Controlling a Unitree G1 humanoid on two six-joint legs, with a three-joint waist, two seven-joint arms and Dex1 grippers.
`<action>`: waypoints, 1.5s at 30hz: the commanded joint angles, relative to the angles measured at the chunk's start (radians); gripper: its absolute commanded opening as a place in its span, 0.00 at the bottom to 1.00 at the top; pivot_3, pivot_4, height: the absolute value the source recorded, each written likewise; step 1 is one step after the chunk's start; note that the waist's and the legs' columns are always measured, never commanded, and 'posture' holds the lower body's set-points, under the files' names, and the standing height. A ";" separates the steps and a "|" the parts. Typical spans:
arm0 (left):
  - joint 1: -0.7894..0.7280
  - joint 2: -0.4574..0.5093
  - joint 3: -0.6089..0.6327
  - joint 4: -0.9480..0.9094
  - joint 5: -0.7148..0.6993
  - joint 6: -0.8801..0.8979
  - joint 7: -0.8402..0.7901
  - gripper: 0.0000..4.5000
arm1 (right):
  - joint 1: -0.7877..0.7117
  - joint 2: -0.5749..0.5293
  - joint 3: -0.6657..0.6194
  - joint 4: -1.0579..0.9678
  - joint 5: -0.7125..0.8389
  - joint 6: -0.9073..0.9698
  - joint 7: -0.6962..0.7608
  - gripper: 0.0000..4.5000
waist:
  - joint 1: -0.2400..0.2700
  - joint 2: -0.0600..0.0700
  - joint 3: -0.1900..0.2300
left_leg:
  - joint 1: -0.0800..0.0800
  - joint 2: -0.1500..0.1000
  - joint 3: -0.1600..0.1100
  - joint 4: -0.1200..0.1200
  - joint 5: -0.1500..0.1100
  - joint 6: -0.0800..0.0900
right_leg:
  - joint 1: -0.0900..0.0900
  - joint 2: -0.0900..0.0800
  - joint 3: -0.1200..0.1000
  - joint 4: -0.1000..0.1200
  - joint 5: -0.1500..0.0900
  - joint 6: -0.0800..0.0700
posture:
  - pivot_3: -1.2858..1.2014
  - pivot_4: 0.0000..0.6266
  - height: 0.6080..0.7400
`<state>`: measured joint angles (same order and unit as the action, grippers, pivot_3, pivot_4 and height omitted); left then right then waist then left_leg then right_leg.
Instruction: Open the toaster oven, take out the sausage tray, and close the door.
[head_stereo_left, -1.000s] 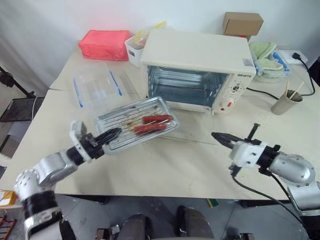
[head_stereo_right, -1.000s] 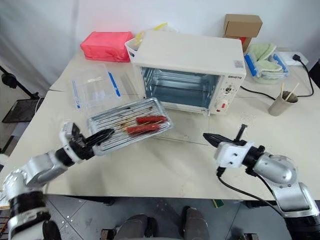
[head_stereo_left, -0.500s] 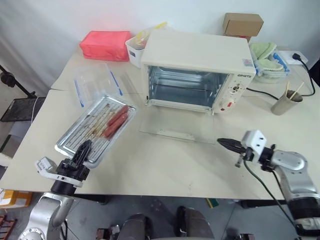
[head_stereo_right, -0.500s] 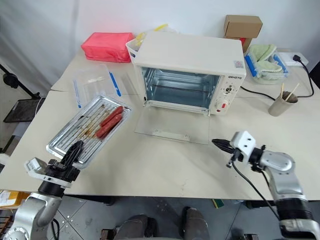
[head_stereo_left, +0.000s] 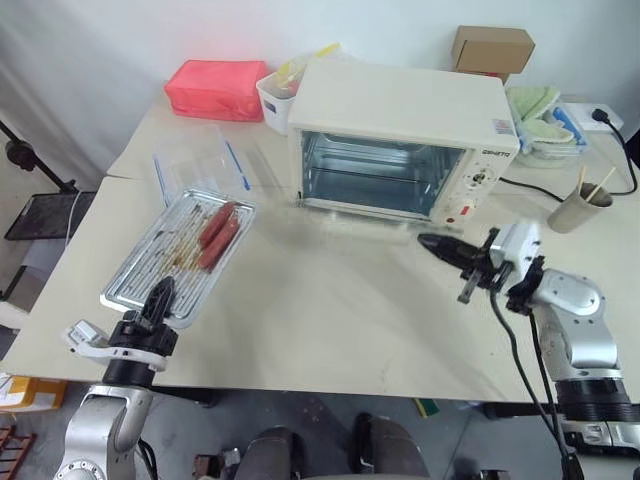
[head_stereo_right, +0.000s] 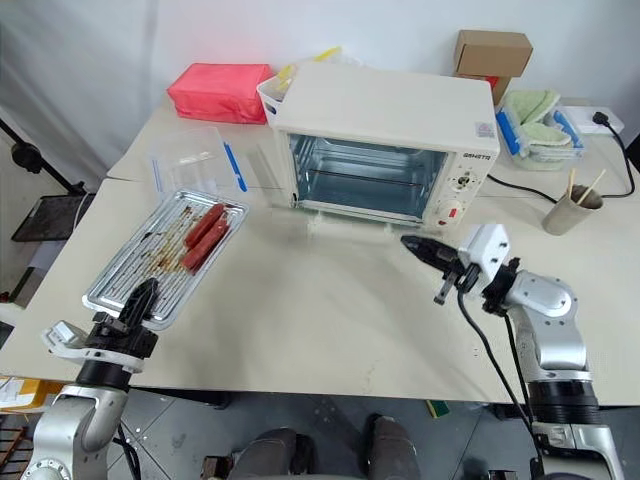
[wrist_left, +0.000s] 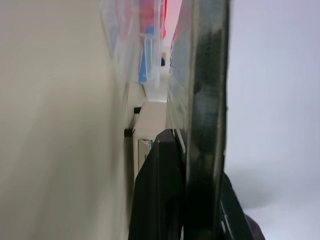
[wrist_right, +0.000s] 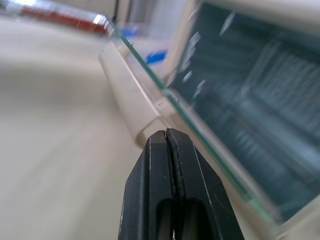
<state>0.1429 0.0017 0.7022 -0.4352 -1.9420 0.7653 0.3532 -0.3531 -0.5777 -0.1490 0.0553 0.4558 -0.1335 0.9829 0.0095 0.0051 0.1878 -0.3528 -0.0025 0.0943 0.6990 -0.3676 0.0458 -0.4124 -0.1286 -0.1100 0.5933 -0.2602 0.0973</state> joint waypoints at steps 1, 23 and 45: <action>-0.009 0.018 -0.008 -0.020 -0.030 0.015 -0.026 0.00 | -0.056 0.017 -0.084 -0.086 0.099 0.071 -0.096 0.01 | 0.000 0.000 0.000 | 0.000 0.000 0.000 0.000 0.000 0.000 | 0.000 0.000 0.000 0.000 0.000 0.000 | 0.52 0.24 1.00; -0.304 0.481 -0.306 0.528 -0.030 0.554 -0.286 0.00 | 0.678 -0.144 -0.308 -0.541 0.217 0.207 0.148 0.99 | 0.015 0.001 0.000 | 0.000 -0.001 0.000 -0.001 -0.005 0.003 | 0.001 0.000 0.001 0.000 0.001 0.002 | 0.52 0.24 1.00; -0.875 0.389 -0.697 1.006 0.584 0.739 -0.595 0.15 | 1.004 -0.044 -0.451 -0.743 0.208 0.166 0.061 1.00 | 0.072 0.005 -0.004 | 0.001 -0.005 0.000 0.000 -0.006 -0.003 | 0.003 0.007 0.006 -0.004 0.004 0.006 | 0.52 0.24 1.00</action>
<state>-0.7260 0.4279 0.0245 0.5593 -1.4154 1.5183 -0.2152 0.6407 -0.6297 -0.5673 -0.6487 0.6577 0.0455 1.0535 0.0819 0.0104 0.1842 -0.3520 -0.0080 0.0941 0.6988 -0.3734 0.0431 -0.4093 -0.1257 -0.1040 0.5892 -0.2566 0.1040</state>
